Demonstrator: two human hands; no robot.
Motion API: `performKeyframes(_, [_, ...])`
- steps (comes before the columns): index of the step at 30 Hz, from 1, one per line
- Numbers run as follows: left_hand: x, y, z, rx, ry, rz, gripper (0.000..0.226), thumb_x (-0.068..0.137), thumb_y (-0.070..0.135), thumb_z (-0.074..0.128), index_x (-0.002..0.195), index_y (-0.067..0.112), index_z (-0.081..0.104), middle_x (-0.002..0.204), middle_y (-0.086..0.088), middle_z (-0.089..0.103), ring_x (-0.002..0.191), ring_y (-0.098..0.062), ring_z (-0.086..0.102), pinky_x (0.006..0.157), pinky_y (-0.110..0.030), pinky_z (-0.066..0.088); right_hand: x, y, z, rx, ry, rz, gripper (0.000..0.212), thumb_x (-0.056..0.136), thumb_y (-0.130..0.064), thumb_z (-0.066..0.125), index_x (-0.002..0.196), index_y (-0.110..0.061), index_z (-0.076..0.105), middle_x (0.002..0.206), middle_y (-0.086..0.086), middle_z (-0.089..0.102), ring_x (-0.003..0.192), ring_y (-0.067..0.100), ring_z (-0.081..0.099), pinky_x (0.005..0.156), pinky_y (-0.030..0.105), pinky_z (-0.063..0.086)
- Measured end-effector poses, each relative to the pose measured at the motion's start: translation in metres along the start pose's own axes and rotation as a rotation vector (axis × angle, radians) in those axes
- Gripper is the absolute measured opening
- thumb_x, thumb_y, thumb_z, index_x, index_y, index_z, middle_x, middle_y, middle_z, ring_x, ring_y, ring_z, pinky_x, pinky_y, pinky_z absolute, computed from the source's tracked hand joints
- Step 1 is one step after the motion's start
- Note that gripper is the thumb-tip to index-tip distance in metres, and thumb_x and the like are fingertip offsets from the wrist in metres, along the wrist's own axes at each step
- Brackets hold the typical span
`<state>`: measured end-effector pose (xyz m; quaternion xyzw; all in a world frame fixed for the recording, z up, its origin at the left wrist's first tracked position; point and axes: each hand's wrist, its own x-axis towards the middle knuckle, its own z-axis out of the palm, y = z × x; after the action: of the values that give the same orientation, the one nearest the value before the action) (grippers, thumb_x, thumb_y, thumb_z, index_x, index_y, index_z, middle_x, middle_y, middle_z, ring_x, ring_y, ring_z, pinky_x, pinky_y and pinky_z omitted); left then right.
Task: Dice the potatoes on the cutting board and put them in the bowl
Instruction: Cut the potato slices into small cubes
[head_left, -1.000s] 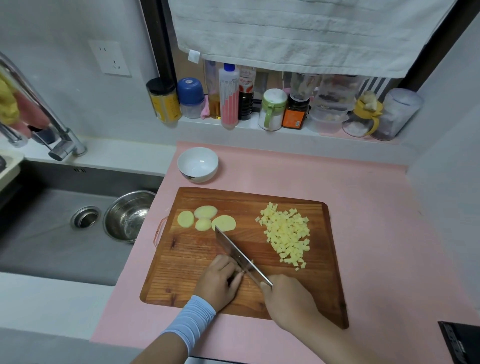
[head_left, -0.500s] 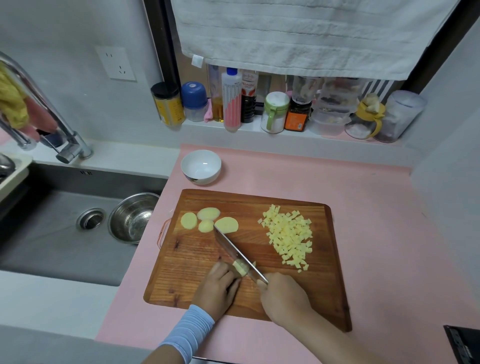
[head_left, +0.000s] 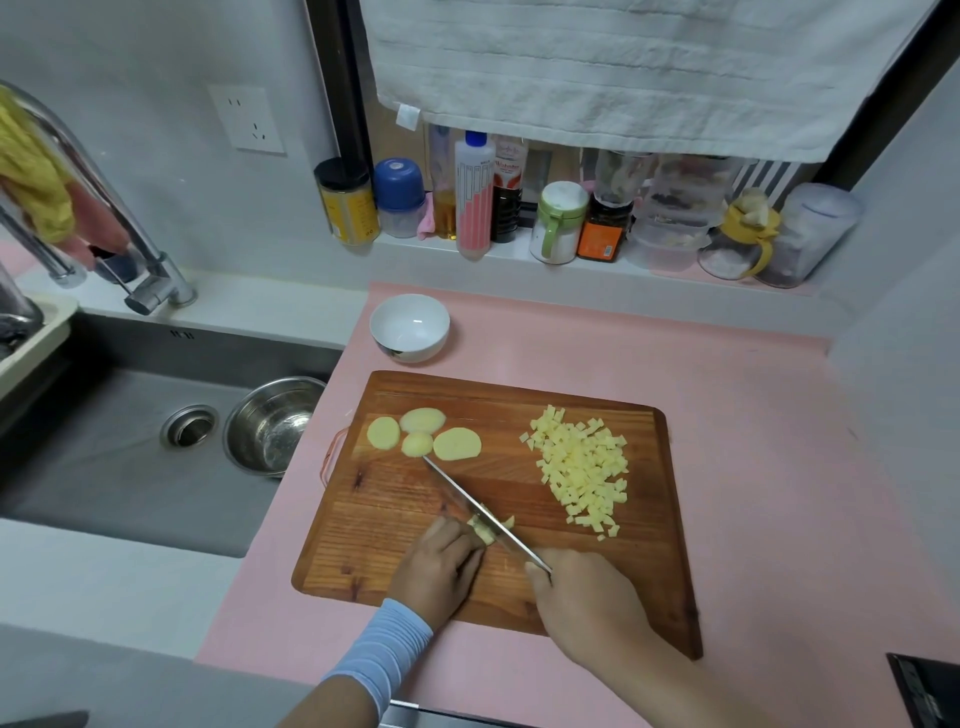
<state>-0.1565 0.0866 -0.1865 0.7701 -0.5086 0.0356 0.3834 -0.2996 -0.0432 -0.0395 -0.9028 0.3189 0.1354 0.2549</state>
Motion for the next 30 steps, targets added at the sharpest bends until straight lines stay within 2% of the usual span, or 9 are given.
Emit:
performKeyframes(4, [0.001,0.001,-0.003,-0.013,0.010,-0.046,0.007,0.090,0.013,0.069,0.084,0.013,0.066,0.089,0.003,0.059,0.085,-0.016,0.056,0.082,-0.027,0.049,0.003,0.003,-0.003,-0.010,0.014,0.016,0.028,0.105,-0.042,0.040,0.084,-0.033,0.056,0.081,-0.011,0.065,0.076,0.011,0.063,0.070,0.030,0.053])
performKeyframes(7, [0.005,0.003,-0.006,-0.008,0.055,-0.130,0.007,0.091,0.019,0.066,0.087,0.013,0.066,0.092,0.004,0.059,0.088,-0.014,0.054,0.086,-0.020,0.043,0.009,0.003,-0.003,0.010,0.025,0.029,0.028,0.105,-0.042,0.040,0.083,-0.032,0.056,0.079,-0.011,0.063,0.073,0.008,0.059,0.065,0.027,0.048])
performKeyframes(12, [0.017,-0.002,-0.008,0.007,-0.021,-0.129,0.020,0.093,0.027,0.059,0.094,0.013,0.072,0.092,0.007,0.063,0.089,-0.012,0.054,0.082,-0.028,0.048,0.012,0.001,-0.005,-0.010,0.029,0.017,0.029,0.104,-0.043,0.041,0.084,-0.030,0.058,0.079,-0.010,0.062,0.072,0.011,0.056,0.066,0.029,0.044])
performKeyframes(15, [0.017,0.000,-0.013,-0.014,0.037,-0.217,0.022,0.093,0.030,0.057,0.099,0.015,0.072,0.094,0.007,0.063,0.091,-0.010,0.053,0.086,-0.022,0.044,0.008,0.000,-0.007,0.015,0.037,0.001,0.028,0.105,-0.042,0.042,0.088,-0.031,0.061,0.078,-0.012,0.061,0.070,0.007,0.054,0.060,0.024,0.039])
performKeyframes(17, [0.010,0.001,-0.015,-0.007,0.075,-0.257,0.017,0.092,0.028,0.057,0.095,0.016,0.069,0.093,0.007,0.061,0.090,-0.011,0.053,0.085,-0.022,0.044,0.006,-0.001,-0.006,0.019,0.022,-0.009,0.027,0.105,-0.042,0.042,0.084,-0.032,0.056,0.078,-0.012,0.061,0.069,0.005,0.055,0.058,0.023,0.039])
performKeyframes(20, [-0.001,0.002,-0.012,0.027,0.031,-0.192,0.011,0.091,0.025,0.060,0.088,0.015,0.066,0.089,0.005,0.059,0.085,-0.014,0.053,0.079,-0.027,0.045,0.004,-0.004,-0.001,-0.001,-0.011,-0.003,0.029,0.104,-0.044,0.041,0.080,-0.031,0.051,0.076,-0.011,0.060,0.072,0.012,0.057,0.064,0.030,0.044])
performKeyframes(22, [-0.004,0.003,-0.009,0.035,0.013,-0.164,0.012,0.091,0.024,0.061,0.088,0.015,0.067,0.090,0.005,0.060,0.086,-0.014,0.054,0.081,-0.024,0.045,0.002,-0.005,0.002,-0.009,-0.017,-0.001,0.029,0.104,-0.045,0.041,0.081,-0.031,0.051,0.077,-0.010,0.060,0.074,0.015,0.057,0.066,0.031,0.045])
performKeyframes(27, [0.014,0.004,-0.008,0.022,-0.030,-0.393,0.011,0.087,0.030,0.061,0.091,0.021,0.067,0.087,0.009,0.058,0.086,-0.011,0.048,0.081,-0.017,0.036,0.002,-0.003,-0.001,0.019,0.045,0.015,0.027,0.105,-0.043,0.040,0.086,-0.034,0.057,0.079,-0.012,0.063,0.073,0.008,0.058,0.065,0.027,0.046])
performKeyframes(30, [0.028,0.006,-0.009,0.023,-0.082,-0.519,0.003,0.085,0.022,0.067,0.086,0.023,0.069,0.084,0.010,0.061,0.085,-0.011,0.048,0.075,-0.016,0.033,0.005,-0.001,-0.006,0.042,0.077,0.014,0.027,0.106,-0.042,0.040,0.094,-0.034,0.064,0.077,-0.013,0.062,0.073,0.006,0.059,0.064,0.023,0.046])
